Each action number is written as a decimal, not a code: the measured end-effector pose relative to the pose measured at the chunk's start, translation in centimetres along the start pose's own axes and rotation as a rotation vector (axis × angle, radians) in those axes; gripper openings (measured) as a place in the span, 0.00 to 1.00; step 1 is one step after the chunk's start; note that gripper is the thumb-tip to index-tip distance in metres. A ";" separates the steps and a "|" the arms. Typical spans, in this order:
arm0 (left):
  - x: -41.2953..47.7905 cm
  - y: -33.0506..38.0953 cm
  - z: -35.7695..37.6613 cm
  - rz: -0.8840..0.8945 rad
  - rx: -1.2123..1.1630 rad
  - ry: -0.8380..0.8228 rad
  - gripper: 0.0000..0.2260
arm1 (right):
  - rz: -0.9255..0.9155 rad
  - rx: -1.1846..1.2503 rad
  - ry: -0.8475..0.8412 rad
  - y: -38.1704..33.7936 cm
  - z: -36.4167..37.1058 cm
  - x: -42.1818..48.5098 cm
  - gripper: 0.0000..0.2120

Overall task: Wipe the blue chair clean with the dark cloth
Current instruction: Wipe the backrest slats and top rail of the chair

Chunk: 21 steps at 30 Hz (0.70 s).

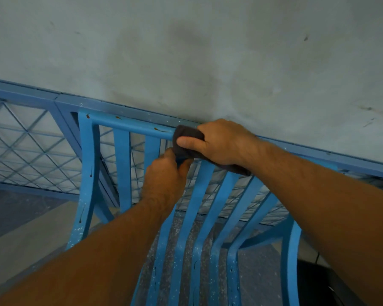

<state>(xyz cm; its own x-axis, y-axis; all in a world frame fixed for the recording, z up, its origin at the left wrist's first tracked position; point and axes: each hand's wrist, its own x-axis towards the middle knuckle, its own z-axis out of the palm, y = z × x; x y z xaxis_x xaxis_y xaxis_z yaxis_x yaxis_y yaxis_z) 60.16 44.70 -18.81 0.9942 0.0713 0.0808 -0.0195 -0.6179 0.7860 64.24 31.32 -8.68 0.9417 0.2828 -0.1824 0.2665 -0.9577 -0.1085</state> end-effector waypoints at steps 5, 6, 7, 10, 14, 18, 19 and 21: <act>0.1 0.0 -0.4 0.005 0.032 -0.021 0.15 | -0.018 -0.086 0.125 -0.6 0.9 -0.2 0.29; 0.0 -0.1 -0.8 0.018 0.067 -0.033 0.15 | -0.036 -0.091 0.156 -0.6 1.1 -0.6 0.27; -0.2 -0.2 -1.3 0.025 0.106 -0.041 0.16 | -0.061 -0.096 0.171 -0.4 1.3 -0.8 0.25; -1.2 -1.4 -3.2 0.022 0.187 0.029 0.18 | -0.170 -0.040 0.214 0.2 1.8 -1.4 0.22; -0.7 -2.8 -5.9 -0.036 0.196 0.170 0.19 | -0.233 0.102 0.314 0.2 2.4 -2.2 0.21; 0.8 -2.6 -5.9 -0.019 0.201 0.037 0.20 | -0.059 -0.072 0.204 -1.2 1.5 -0.8 0.22; 1.0 -2.5 -5.7 -0.012 0.192 0.022 0.17 | -0.023 -0.096 0.160 -1.8 1.2 -0.2 0.25; 1.2 -2.3 -5.5 -0.035 0.161 0.032 0.13 | 0.030 -0.040 0.075 -3.0 0.5 1.4 0.33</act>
<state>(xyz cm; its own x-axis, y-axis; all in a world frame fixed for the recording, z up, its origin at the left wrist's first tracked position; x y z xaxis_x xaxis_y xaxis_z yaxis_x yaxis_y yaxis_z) 60.78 50.55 -17.18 0.9901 0.1181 0.0762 0.0349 -0.7318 0.6806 64.68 34.64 -9.13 0.9617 0.2506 -0.1110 0.2447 -0.9675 -0.0644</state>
